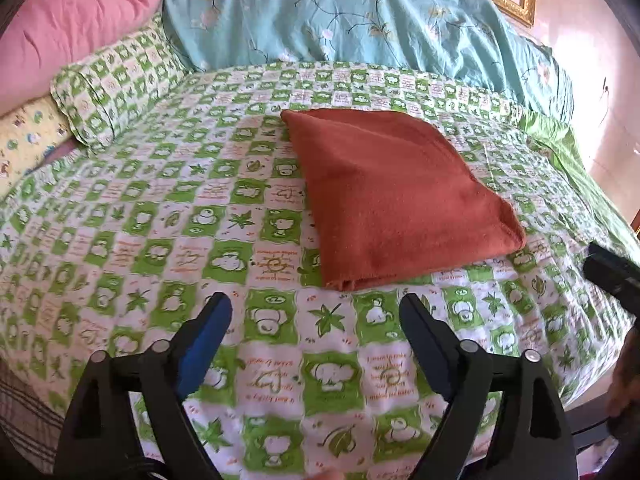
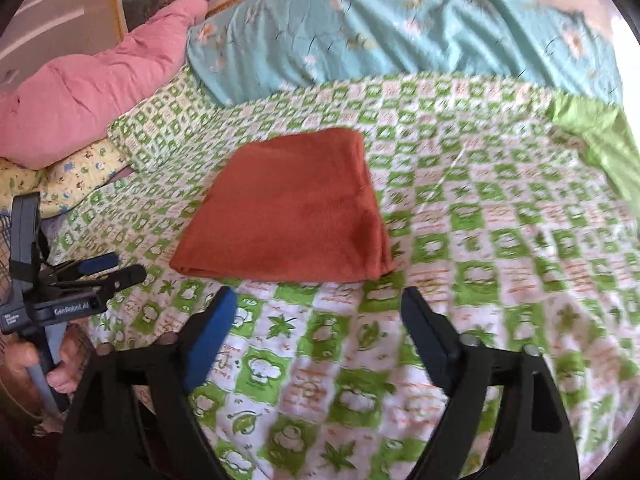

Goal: Fold small clothes

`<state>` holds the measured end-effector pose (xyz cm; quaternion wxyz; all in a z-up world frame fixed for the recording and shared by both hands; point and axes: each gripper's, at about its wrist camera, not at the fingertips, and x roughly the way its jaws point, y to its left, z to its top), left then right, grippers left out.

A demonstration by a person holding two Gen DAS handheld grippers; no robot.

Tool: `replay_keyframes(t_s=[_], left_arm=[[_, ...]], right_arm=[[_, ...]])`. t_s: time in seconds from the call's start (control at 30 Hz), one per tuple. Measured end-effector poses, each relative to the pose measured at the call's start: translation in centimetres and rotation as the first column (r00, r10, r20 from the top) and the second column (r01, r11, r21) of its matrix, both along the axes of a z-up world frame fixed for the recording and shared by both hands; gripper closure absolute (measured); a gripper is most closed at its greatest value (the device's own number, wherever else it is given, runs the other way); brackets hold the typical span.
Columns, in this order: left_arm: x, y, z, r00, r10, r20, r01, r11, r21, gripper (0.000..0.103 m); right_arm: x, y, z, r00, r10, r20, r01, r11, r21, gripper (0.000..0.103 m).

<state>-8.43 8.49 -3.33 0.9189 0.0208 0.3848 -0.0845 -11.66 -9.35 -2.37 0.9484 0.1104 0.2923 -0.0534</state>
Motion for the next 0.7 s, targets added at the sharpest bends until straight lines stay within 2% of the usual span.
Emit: replay_keyframes(t_s=[0.03, 0.2, 0.37, 0.7], left_arm=[[-0.1, 0.0, 0.2, 1.000, 0.005, 0.001, -0.005, 1.000, 0.005, 0.011], [-0.1, 0.1, 1.0, 0.999, 0.037, 0.011, -0.037, 0.999, 0.031, 0.003], [0.1, -0.1, 1.3, 0.999, 0.051, 0.007, -0.051, 0.997, 0.054, 0.002], [1.5, 0.1, 0.2, 0.995, 0.092, -0.032, -0.088, 0.990, 0.109, 0.002]], right_arm=[[-0.3, 0.1, 0.3, 1.000, -0.010, 0.008, 0.010, 1.000, -0.008, 0.000], [0.0, -0.1, 1.2, 0.999, 0.036, -0.012, -0.035, 0.999, 0.018, 0.000], [0.6, 0.9, 1.7, 0.998, 0.067, -0.004, -0.067, 0.998, -0.011, 0.000], [2.0, 2.1, 0.4, 0.991, 0.095, -0.091, -0.098, 0.995, -0.029, 0.000]])
